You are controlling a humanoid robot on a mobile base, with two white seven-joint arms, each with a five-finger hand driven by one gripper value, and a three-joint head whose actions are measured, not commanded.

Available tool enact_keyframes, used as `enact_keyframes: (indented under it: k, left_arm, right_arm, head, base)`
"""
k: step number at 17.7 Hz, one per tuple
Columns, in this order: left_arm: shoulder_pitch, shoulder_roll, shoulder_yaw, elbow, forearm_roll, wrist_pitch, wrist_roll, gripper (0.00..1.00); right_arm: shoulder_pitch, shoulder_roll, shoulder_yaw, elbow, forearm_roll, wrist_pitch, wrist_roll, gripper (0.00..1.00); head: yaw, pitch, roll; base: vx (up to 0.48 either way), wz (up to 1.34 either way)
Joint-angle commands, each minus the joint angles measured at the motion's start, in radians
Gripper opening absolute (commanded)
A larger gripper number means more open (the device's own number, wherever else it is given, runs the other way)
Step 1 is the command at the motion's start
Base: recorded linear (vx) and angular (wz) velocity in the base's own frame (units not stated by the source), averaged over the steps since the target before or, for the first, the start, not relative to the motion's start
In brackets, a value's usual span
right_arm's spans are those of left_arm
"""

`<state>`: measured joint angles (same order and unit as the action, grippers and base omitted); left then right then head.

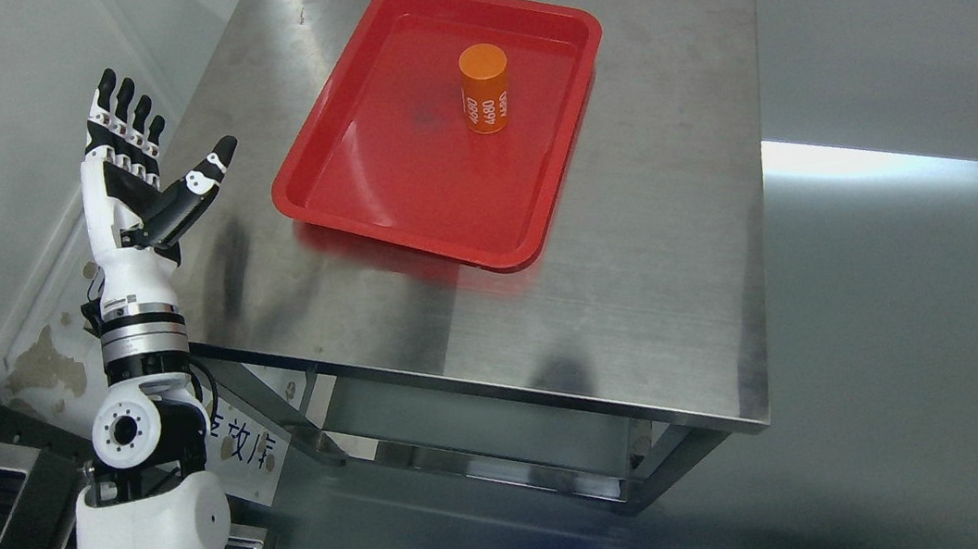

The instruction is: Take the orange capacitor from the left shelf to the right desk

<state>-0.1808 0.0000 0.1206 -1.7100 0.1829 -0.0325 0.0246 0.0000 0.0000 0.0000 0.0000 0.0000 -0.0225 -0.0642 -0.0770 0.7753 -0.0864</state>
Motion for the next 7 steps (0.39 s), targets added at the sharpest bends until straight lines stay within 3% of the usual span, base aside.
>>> enact_keyframes:
  k: [1,7]
  left_arm:
    - [-0.025,0.017,-0.082,-0.013,-0.052,0.009,0.000,1.00]
    - [-0.028,0.017,-0.084,-0.011,-0.054,0.013,0.000,1.00]
  right_arm:
    - [0.023,-0.017,-0.011,-0.017,0.006,-0.001,0.000,1.00]
    - [0.023,-0.017,-0.011,-0.017,0.006,-0.001,0.000,1.00]
  head:
    - [0.0000,0.000,0.000]
    - [0.0000,0.000,0.000]
  base:
    - [0.000,0.00]
    - [0.000,0.00]
